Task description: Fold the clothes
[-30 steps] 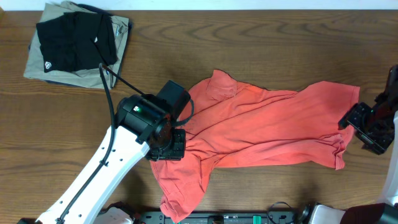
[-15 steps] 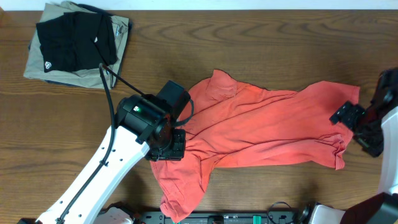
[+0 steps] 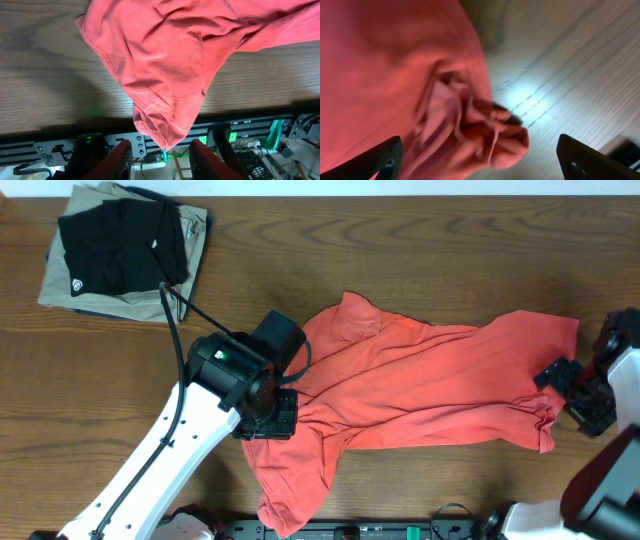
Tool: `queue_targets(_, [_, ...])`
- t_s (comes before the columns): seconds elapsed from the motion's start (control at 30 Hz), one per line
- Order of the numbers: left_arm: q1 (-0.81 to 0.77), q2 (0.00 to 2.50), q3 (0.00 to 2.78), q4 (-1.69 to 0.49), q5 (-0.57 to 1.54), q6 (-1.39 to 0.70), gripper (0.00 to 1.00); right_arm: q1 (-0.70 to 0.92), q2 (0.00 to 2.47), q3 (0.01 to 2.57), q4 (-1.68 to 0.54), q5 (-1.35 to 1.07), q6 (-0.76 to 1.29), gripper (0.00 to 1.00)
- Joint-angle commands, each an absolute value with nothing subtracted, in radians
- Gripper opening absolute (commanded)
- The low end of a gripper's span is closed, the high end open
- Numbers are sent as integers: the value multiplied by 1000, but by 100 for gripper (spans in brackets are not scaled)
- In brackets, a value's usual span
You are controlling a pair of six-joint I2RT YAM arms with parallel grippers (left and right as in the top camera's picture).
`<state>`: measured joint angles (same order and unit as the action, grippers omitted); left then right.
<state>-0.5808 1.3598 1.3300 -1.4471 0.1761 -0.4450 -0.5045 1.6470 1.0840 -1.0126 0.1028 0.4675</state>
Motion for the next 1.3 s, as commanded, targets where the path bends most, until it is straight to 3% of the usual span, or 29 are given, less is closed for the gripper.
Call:
queue_targets(0.0, [-581, 1360, 1326, -1452, 163, -438, 39, -514, 1718, 1080, -994, 115, 485, 91])
queue_targets(0.17, [-581, 1360, 1326, -1452, 163, -438, 39, -513, 1800, 1080, -928, 50, 455, 86])
queue_targets(0.23, [-581, 1360, 1326, -1453, 163, -438, 39, -513, 1815, 1080, -905, 44, 455, 79])
queue_targets(0.37, [-581, 1360, 1326, -1452, 163, -438, 39, -513, 1820, 1080, -888, 40, 455, 52])
queue_targets(0.57, [-581, 1360, 1326, -1452, 163, -438, 39, -513, 1819, 1080, -894, 41, 457, 39])
queue_targets(0.6, [-581, 1360, 1326, -1452, 163, -438, 39, -513, 1819, 1080, -897, 40, 457, 34])
queue_targets(0.73, [-581, 1360, 1326, -1452, 163, -438, 40, -513, 1814, 1101, -941, 41, 456, 1])
queue_targets(1.0, [-581, 1360, 1326, -1453, 163, -439, 40, -514, 1746, 1237, -1151, 42, 476, 1])
queue_targets(1.27, [-581, 1360, 1326, -1451, 163, -439, 40, -512, 1521, 1356, -1385, 34, 480, 1])
